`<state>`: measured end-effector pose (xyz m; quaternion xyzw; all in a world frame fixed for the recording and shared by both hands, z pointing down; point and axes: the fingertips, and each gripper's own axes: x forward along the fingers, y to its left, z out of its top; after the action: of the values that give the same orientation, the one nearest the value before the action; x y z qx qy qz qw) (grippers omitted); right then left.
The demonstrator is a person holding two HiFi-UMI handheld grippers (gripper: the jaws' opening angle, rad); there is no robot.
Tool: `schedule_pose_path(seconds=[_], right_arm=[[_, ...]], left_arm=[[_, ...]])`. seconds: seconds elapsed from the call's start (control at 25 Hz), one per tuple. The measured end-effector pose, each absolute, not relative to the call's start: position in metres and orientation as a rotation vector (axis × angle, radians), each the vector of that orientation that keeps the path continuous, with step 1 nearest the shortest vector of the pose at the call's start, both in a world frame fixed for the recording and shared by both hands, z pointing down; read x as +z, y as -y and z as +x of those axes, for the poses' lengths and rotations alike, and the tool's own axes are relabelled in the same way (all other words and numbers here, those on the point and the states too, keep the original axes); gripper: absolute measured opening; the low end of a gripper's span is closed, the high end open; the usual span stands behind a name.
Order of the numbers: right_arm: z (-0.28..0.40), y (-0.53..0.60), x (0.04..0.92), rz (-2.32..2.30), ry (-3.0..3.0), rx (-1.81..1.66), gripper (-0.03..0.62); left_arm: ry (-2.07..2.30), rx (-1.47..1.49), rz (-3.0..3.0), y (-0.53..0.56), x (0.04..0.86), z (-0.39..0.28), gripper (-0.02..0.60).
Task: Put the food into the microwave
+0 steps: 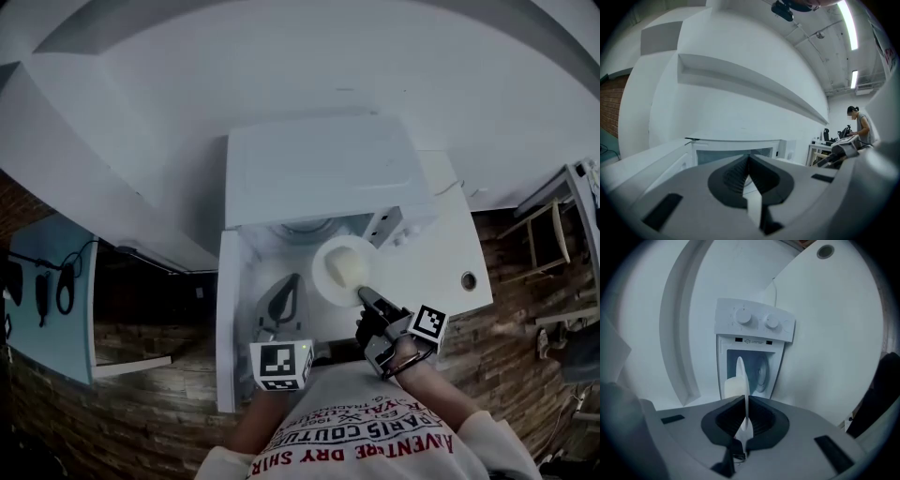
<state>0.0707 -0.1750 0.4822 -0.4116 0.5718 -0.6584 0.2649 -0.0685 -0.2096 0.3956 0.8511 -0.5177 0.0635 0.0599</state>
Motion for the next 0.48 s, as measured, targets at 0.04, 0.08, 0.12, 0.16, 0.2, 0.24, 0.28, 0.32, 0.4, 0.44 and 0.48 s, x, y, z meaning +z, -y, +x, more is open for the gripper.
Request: schedule_pose_path(seconds=[0.04,0.08,0.12,0.16,0.2,0.24,0.28,0.32,0.4,0.44,0.48], right_arm=[[0.069,0.179,0.484,-1.118,-1.543,-1.781,0.02],[0.067,0.183,0.486,-1.123,-1.54,-1.783,0.02],[0.067,0.186,0.488,-1.129,-1.538,-1.785,0.021],[0.066,0.19,0.49,-1.134,-1.534,-1.789,0.021],[0.066,0.193,0.492,-1.139,-1.528,-1.792,0.021],[0.065,0.196,0.494,-1.144,-1.522,-1.796,0.021],[0.065,0.199,0.495,-1.147,-1.515,-1.799,0.021],[0.065,0.201,0.495,-1.151,-1.511,-1.801,0.021],[0.064,0.206,0.498,-1.149,-1.508,-1.807,0.021],[0.063,0.209,0.499,-1.143,-1.511,-1.809,0.021],[0.062,0.214,0.5,-1.136,-1.517,-1.808,0.023]], left_arm=[[1.556,0.197,2.578,0.213,0.398,-0.069,0.006],[1.548,0.203,2.578,0.216,0.401,-0.069,0.006],[1.543,0.211,2.573,0.22,0.404,-0.07,0.006],[1.54,0.223,2.564,0.223,0.408,-0.071,0.006],[1.54,0.237,2.552,0.226,0.413,-0.072,0.006],[1.541,0.25,2.54,0.228,0.417,-0.074,0.006],[1.541,0.255,2.529,0.231,0.42,-0.075,0.006],[1.544,0.255,2.52,0.233,0.422,-0.077,0.006],[1.56,0.256,2.512,0.236,0.424,-0.08,0.006],[1.569,0.26,2.515,0.238,0.425,-0.081,0.006],[1.574,0.263,2.521,0.241,0.426,-0.081,0.006]])
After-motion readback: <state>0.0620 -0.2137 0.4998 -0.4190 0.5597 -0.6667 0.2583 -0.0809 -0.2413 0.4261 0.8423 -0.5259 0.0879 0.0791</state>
